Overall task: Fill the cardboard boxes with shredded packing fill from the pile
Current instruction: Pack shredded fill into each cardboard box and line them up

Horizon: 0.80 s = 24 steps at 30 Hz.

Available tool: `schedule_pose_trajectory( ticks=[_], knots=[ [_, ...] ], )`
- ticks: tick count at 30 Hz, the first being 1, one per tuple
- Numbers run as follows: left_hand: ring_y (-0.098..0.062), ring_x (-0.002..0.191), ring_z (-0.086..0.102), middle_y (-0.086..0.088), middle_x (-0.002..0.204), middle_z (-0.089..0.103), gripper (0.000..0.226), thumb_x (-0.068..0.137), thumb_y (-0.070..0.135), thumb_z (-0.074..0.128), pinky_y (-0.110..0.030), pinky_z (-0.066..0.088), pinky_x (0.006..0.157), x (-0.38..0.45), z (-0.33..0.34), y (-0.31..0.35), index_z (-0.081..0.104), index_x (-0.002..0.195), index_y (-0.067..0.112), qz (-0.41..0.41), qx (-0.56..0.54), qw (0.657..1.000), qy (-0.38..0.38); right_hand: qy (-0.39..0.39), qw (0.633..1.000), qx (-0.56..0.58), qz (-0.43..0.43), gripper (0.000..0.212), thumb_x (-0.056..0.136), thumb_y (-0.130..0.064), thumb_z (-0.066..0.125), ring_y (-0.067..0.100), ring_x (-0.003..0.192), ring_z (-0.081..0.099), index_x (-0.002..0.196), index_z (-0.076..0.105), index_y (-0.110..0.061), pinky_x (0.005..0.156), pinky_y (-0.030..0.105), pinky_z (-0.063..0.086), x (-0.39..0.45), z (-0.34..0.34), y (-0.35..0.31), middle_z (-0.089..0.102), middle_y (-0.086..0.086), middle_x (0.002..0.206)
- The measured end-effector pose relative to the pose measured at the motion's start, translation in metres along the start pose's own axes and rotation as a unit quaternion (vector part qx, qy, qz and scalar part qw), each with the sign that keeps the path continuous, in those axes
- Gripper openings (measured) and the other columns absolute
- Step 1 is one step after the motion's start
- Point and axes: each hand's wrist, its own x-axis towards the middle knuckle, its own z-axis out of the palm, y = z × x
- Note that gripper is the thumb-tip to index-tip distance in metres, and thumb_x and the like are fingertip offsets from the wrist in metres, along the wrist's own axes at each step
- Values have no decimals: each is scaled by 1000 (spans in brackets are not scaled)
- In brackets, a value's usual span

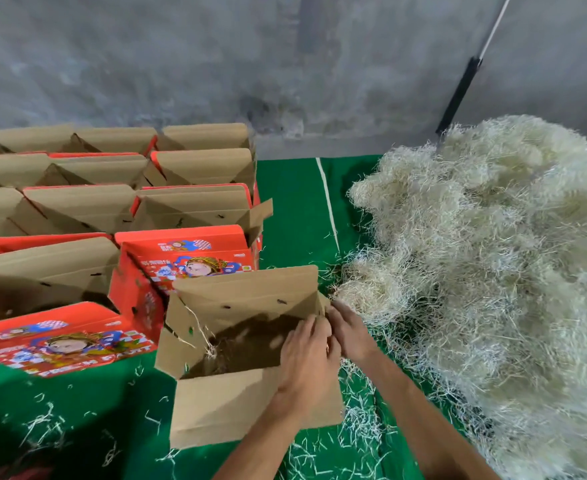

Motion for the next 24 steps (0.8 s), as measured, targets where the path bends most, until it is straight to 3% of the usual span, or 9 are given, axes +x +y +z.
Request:
schedule_pose_trajectory(
  ticks=[1, 3, 5, 8, 12, 15, 19, 21, 24],
  knots=[
    [-9, 87, 54, 9, 94, 58, 6, 93, 30, 52, -27, 47, 81, 9, 0, 4, 55, 94, 25, -2, -14, 1000, 22, 39, 999, -17, -20, 22, 104, -45, 45, -4, 94, 67, 121, 58, -44, 82, 23, 58, 10, -13, 2, 65, -11, 118],
    [-9, 87, 50, 9, 92, 55, 3, 93, 27, 51, -27, 46, 84, 28, 1, 5, 51, 92, 24, 21, -21, 999, 44, 109, 992, -64, -28, 41, 102, -40, 53, 0, 94, 65, 141, 43, -39, 89, 28, 54, 33, -41, 8, 51, -3, 139],
    [-8, 91, 48, 12, 95, 54, 6, 96, 28, 49, -30, 44, 86, 46, 4, 3, 52, 91, 25, 63, -10, 997, 40, 146, 973, -176, -11, 63, 95, -50, 58, 21, 129, 54, 150, 33, -32, 105, 44, 48, 63, -65, 10, 31, 11, 158],
    [-2, 97, 47, 17, 102, 55, 6, 96, 30, 50, -26, 41, 89, 66, 14, 1, 55, 94, 28, 107, -22, 993, 45, 118, 910, -393, 57, 104, 80, -82, 48, 43, 151, 8, 159, 2, -31, 116, 61, 24, 108, -79, 18, -10, 11, 167],
    [0, 104, 49, 18, 107, 59, 14, 98, 35, 47, -27, 40, 97, 74, 32, 6, 59, 100, 30, 106, -44, 993, 4, 75, 887, -440, 119, 116, 75, -88, 46, 54, 147, 9, 158, -11, -30, 113, 67, 27, 137, -69, 49, -21, 18, 164],
    [-4, 104, 52, 16, 105, 62, 11, 94, 30, 53, -31, 41, 99, 73, 42, 12, 63, 97, 27, 123, -66, 990, -2, 30, 864, -487, 124, 97, 92, -60, 53, 54, 147, 6, 159, -8, -27, 113, 68, 26, 135, -56, 71, -11, 21, 165],
    [-7, 103, 56, 12, 104, 66, 11, 91, 25, 60, -33, 42, 100, 70, 43, 14, 68, 97, 21, 120, -103, 987, -2, 35, 844, -524, 108, 75, 98, -24, 54, 48, 143, 23, 157, 8, -24, 110, 61, 38, 112, -52, 69, 17, 21, 159],
    [-6, 108, 55, 11, 110, 66, 13, 93, 26, 60, -31, 40, 104, 68, 36, 15, 68, 102, 20, 120, -118, 986, -11, 43, 871, -481, 89, 59, 99, -8, 46, 41, 135, 39, 153, 24, -21, 104, 52, 49, 100, -52, 60, 33, 19, 149],
    [-3, 113, 54, 11, 114, 65, 13, 95, 28, 60, -29, 38, 109, 61, 22, 15, 67, 104, 21, 118, -152, 981, 2, 69, 921, -380, 44, 25, 108, -20, 37, 23, 94, 66, 123, 55, -12, 83, 36, 60, 80, -51, 44, 62, 14, 115]
  ],
)
